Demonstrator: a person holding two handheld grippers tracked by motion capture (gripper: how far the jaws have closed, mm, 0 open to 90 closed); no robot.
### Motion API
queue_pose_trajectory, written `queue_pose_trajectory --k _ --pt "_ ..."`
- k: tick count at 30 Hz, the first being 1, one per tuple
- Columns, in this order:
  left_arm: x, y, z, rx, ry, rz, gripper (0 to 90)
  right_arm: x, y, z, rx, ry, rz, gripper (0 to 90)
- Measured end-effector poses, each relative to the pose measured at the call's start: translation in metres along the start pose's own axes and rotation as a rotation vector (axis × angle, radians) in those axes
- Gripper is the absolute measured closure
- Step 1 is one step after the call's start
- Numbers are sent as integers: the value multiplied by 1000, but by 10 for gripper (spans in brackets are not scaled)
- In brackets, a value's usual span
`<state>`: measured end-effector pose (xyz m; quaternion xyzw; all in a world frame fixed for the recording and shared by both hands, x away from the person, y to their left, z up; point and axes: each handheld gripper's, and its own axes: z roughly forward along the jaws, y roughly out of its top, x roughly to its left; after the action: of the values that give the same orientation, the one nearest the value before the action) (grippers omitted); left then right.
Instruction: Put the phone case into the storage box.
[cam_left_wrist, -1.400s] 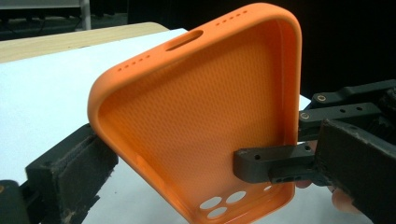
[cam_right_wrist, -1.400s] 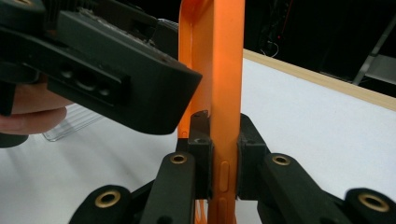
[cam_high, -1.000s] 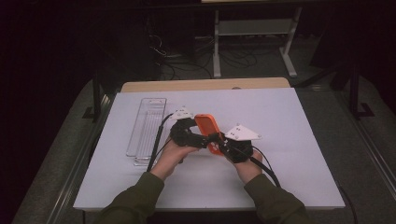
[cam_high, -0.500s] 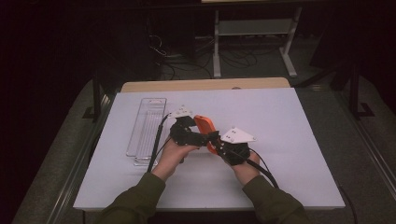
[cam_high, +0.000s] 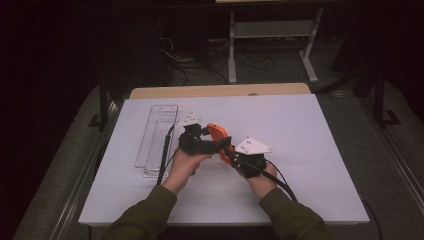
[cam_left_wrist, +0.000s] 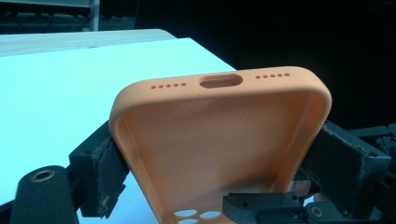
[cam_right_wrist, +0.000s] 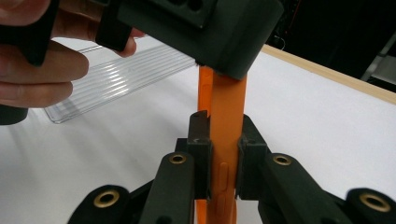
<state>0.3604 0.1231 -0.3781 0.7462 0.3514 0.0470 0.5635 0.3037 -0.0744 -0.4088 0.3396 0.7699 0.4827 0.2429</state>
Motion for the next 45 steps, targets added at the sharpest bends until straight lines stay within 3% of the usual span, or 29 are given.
queue_pose_trajectory --k 20,35,41,45 --pt "-2 2 -1 10 -5 20 156 0 0 0 -1 4 -17 758" --pt "-2 2 -1 17 4 38 157 -5 1 0 16 4 -4 408" --pt "-3 3 -2 9 2 20 157 -9 0 3 72 51 35 304" --pt "-3 3 -2 14 4 31 157 -13 1 5 88 70 39 225"
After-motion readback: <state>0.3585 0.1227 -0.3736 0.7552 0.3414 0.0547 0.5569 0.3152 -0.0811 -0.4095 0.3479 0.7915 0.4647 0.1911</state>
